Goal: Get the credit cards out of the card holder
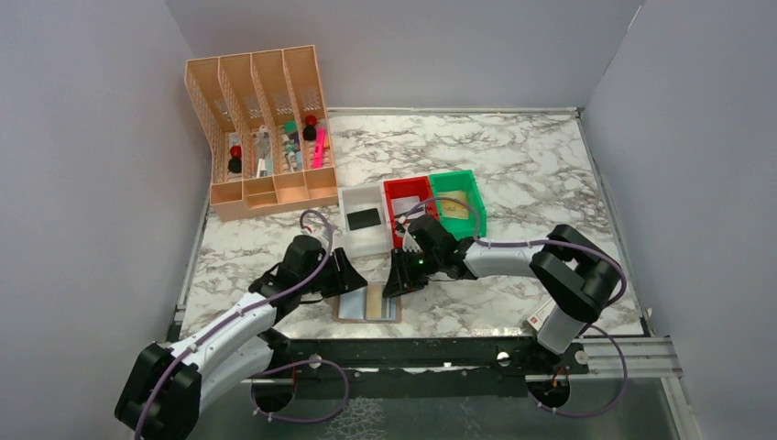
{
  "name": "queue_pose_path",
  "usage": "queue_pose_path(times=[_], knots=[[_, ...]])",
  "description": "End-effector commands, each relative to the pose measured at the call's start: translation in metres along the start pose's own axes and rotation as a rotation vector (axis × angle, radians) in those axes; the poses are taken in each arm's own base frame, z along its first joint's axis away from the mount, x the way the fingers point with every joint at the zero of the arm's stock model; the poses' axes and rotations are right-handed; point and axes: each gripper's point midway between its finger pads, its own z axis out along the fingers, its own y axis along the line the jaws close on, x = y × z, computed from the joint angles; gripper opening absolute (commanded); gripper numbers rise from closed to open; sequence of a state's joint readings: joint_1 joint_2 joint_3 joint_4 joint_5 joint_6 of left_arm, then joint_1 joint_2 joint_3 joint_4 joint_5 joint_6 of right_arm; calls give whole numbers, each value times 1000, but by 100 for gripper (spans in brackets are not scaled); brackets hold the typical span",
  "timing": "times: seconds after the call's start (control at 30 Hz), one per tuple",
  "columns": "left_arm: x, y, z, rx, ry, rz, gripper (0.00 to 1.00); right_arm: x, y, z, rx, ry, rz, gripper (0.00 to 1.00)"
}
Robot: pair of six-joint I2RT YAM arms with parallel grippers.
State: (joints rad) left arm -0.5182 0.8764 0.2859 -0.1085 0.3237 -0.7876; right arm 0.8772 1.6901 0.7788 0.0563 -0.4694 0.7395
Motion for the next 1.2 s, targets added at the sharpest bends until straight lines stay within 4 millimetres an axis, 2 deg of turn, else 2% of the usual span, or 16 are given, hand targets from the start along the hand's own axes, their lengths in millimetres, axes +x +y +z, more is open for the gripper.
queue_pose_path(times=[0.0,0.17,0.23,0.33,0.5,0.6,0.67,0.83,0.97,1.03,1.17], knots=[[6,27,-2,-124,0,-21,48,8,-12,10,37,39,13,33],[20,48,1,-200,24,-70,47,11,-17,13,46,46,27,32],[24,53,1,-214,31,-84,44,12,-16,14,42,52,25,32],[31,54,1,-202,42,-98,35,9,-13,14,38,53,16,31],[40,52,1,-153,41,-130,29,4,-9,18,98,46,-26,30],[44,53,0,-138,36,-146,28,2,-14,23,191,45,-51,29],[44,51,0,-129,31,-148,27,1,-23,25,287,31,-65,29],[42,49,0,-123,29,-139,26,-5,-44,16,486,-12,-104,31],[42,49,0,-125,33,-133,25,-11,-26,3,411,-70,-124,37],[43,50,0,-127,34,-134,24,-14,-9,-1,340,-85,-126,37],[42,49,0,-126,33,-131,22,-10,10,5,245,-49,-121,35]])
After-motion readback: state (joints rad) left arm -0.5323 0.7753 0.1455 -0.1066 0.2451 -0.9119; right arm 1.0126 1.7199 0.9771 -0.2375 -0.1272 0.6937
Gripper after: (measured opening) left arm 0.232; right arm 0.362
